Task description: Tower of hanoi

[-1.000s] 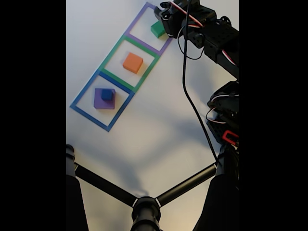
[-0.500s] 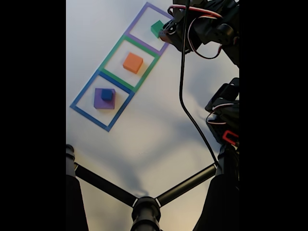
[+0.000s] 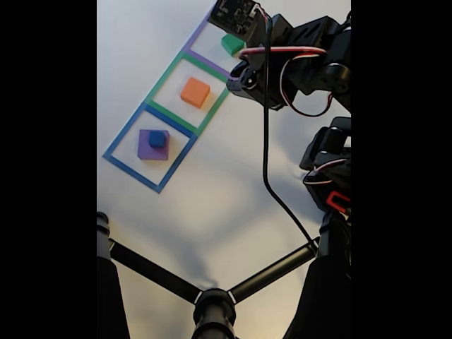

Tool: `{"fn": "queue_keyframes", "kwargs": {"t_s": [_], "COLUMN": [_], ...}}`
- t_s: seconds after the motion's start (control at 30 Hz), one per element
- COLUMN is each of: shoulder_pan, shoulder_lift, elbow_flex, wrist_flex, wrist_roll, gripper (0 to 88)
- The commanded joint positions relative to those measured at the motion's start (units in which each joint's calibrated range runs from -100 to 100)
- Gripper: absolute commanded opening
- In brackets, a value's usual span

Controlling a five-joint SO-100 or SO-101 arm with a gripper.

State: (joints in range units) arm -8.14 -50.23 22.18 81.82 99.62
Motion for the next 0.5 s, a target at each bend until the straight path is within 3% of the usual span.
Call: {"fn": "queue_keyframes", "kwargs": {"t_s": [0.0, 0.2, 0.47], "shoulder_pan": [-2.3, -1.4, 0.0], "shoulder_lift": [-3.2, -8.7, -11.0], "elbow_flex": [0.7, 15.8, 38.9], "wrist_flex": [-0.5, -12.8, -41.9], "wrist_roll": [0.4, 0.4, 0.4], "gripper": [6.2, 21.4, 39.8]}}
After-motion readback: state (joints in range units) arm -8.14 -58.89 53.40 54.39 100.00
